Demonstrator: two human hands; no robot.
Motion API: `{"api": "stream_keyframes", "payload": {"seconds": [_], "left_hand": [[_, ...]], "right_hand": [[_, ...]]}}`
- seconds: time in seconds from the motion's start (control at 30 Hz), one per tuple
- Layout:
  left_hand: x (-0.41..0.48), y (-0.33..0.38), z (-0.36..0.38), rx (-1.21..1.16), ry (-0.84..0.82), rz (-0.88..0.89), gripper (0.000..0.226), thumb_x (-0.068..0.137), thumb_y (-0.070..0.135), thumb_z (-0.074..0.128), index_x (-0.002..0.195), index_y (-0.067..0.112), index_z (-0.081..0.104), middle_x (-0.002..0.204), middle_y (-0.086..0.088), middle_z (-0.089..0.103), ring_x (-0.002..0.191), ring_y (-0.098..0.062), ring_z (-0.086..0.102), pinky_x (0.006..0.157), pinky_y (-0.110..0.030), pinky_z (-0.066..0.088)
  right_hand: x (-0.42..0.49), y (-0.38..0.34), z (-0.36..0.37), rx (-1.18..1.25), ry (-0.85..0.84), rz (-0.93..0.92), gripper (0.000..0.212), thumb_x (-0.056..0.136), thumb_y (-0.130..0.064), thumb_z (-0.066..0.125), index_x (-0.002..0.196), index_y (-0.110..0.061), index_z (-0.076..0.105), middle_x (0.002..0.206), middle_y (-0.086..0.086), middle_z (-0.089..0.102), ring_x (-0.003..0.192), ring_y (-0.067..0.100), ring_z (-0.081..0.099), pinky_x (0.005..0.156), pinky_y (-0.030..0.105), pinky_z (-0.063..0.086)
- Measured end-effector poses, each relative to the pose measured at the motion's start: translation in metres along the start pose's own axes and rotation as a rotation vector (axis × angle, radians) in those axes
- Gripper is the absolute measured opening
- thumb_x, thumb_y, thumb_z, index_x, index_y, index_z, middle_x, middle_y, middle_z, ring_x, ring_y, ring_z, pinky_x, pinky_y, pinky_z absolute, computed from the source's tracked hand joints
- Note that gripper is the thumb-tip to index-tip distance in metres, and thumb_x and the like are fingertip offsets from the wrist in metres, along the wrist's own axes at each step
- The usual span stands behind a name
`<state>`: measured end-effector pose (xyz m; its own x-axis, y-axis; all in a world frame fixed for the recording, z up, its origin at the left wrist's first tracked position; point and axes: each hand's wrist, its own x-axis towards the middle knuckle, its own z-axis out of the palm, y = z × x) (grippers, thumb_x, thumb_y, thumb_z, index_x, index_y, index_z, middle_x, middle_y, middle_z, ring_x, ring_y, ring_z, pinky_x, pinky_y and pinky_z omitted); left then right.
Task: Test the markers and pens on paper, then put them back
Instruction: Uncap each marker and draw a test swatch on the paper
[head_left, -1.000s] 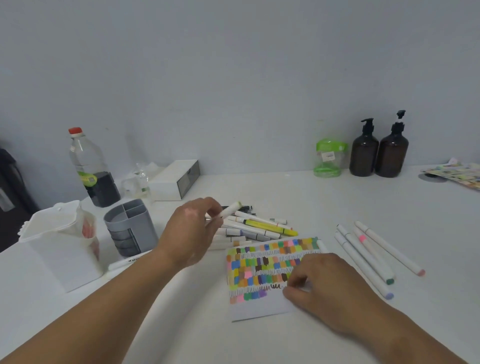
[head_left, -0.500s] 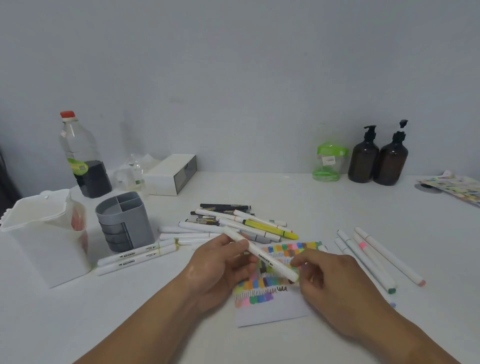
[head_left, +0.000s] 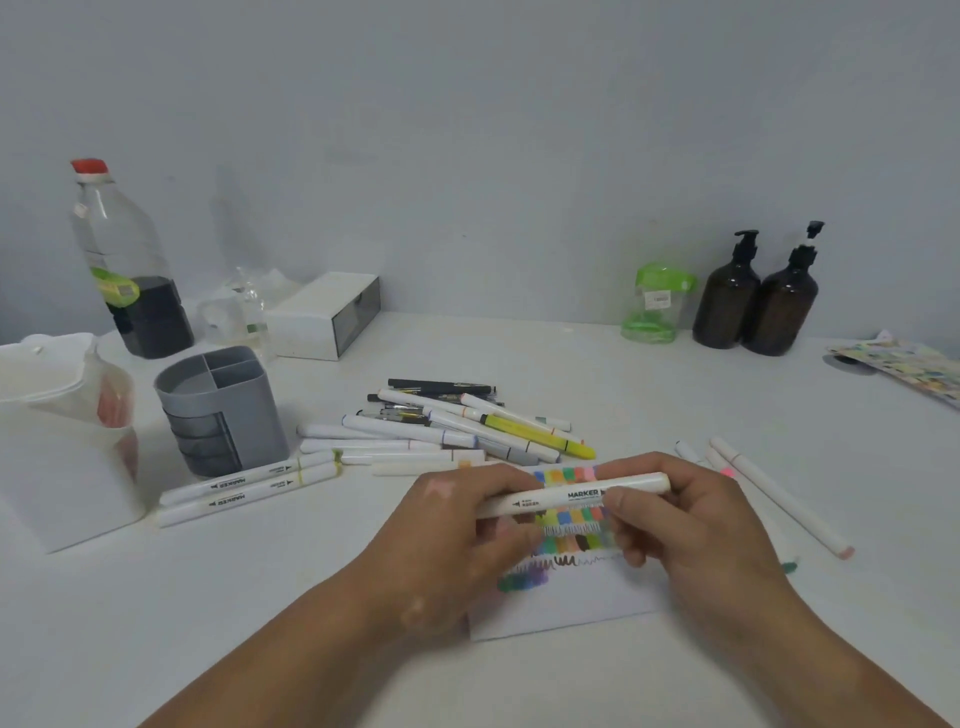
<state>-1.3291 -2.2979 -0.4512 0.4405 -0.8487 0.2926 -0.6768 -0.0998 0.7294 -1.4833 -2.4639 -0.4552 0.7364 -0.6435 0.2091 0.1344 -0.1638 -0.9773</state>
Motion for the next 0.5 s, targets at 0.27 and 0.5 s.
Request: {"api": "stream_keyframes", "payload": {"seconds": [0.27,0.5], "left_hand": [[0.000,0.012,0.007,0.246,-0.077,0.076,0.027,0.106,0.034,0.045,0.125,0.023,0.060,0.112,0.002,0.067,0.093,-0.019,0.057,0.079,-0.029,0.044],[0.000,0.009,0.009,0.172,-0.132,0.168,0.023,0.101,0.047,0.053,0.115,0.031,0.062,0.077,0.014,0.060,0.071,0.000,0.053,0.066,-0.016,0.040]], "right_hand": [[-0.003,0.003,0.010,0.190,-0.097,0.046,0.041,0.058,-0.037,0.091,0.087,-0.013,0.075,0.062,0.011,0.060,0.054,0.018,0.055,0.047,0.026,0.047],[-0.008,0.008,0.021,0.132,-0.122,0.055,0.040,0.061,-0.037,0.091,0.079,-0.012,0.067,0.056,0.016,0.055,0.048,0.024,0.050,0.045,0.030,0.043]]}}
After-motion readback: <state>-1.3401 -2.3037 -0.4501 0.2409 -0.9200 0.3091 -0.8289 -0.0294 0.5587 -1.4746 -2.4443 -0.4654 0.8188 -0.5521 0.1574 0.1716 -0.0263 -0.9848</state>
